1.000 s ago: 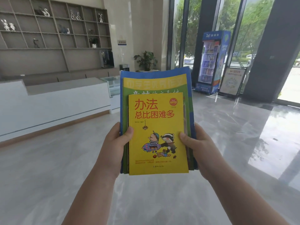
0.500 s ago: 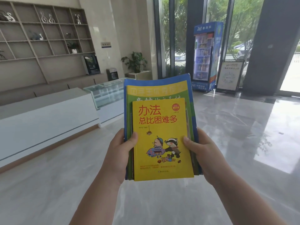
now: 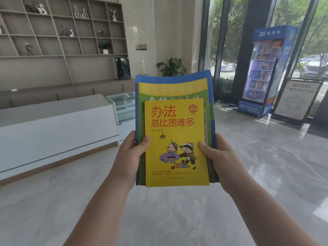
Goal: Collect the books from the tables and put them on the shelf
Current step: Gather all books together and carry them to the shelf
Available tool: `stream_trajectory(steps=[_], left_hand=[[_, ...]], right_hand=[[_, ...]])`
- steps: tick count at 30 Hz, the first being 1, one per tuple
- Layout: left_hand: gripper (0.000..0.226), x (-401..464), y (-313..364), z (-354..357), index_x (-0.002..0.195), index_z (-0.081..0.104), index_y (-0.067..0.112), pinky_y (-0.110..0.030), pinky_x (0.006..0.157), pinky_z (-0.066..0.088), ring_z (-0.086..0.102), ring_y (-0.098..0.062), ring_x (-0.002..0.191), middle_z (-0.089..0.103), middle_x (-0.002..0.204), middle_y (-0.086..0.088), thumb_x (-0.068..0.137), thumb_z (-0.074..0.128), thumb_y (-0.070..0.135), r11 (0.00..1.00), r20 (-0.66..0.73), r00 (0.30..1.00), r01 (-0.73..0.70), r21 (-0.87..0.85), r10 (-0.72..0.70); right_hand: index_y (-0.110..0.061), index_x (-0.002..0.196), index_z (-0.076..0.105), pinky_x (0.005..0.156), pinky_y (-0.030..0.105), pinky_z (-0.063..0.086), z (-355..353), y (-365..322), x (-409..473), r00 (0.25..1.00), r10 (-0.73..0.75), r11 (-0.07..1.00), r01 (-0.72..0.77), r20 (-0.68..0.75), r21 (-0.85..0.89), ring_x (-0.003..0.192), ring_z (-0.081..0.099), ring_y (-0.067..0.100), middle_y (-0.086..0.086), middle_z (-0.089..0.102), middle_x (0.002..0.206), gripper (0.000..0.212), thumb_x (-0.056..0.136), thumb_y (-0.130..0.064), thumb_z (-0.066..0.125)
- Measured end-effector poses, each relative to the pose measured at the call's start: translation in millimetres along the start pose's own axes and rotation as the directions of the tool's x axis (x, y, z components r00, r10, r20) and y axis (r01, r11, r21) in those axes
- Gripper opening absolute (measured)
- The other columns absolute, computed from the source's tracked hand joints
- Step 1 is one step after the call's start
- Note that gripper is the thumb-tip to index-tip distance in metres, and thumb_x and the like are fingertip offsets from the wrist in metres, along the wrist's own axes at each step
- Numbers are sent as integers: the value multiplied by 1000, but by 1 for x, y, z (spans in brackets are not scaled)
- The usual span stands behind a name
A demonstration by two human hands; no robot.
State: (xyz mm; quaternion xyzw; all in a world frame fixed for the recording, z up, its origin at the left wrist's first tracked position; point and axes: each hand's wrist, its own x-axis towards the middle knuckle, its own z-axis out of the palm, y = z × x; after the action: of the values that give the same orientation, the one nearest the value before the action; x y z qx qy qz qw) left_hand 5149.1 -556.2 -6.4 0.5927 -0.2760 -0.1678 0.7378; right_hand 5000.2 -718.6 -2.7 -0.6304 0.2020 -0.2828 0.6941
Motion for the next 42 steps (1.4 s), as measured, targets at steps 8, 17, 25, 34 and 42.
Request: stream_trajectory(steps=[8,17,25,34,42], left_hand=[[23,259,-57,-29,117,67,28,-52,86,57,73,-25,103,76,113,1,99,52,24,1000,30,999,-15,17,15],[25,524,-127,32,119,65,27,-53,85,58,74,-24,101,76,113,1,99,50,26,998,179,983,40,54,-49],[25,759,-199,123,116,67,28,-48,83,57,74,-22,100,77,111,2,98,51,24,999,213,976,37,25,-42],[23,1017,-254,175,115,68,27,-38,74,60,75,-20,96,78,108,3,99,51,23,999,114,993,44,13,-45],[23,1266,-332,217,115,68,29,-46,80,59,74,-22,99,77,111,2,100,51,23,999,157,987,44,6,-44]], right_hand=[[-31,117,55,54,39,60,38,30,254,1000,-14,1000,15,-24,25,77,78,23,-4,79,92,21,99,-20,53],[-31,113,57,50,36,59,-9,51,497,985,6,998,5,-175,62,74,78,24,-3,79,90,21,98,-17,54],[-30,113,57,53,37,61,-92,68,741,981,-42,997,52,-190,49,76,78,24,-3,79,90,21,99,-15,53],[-30,111,58,57,42,62,-133,74,1024,992,-23,999,26,-126,20,76,77,25,-2,79,89,19,99,-16,52],[-27,115,58,59,43,62,-168,104,1272,981,-34,999,36,-189,7,81,77,27,1,79,97,20,99,-16,53]])
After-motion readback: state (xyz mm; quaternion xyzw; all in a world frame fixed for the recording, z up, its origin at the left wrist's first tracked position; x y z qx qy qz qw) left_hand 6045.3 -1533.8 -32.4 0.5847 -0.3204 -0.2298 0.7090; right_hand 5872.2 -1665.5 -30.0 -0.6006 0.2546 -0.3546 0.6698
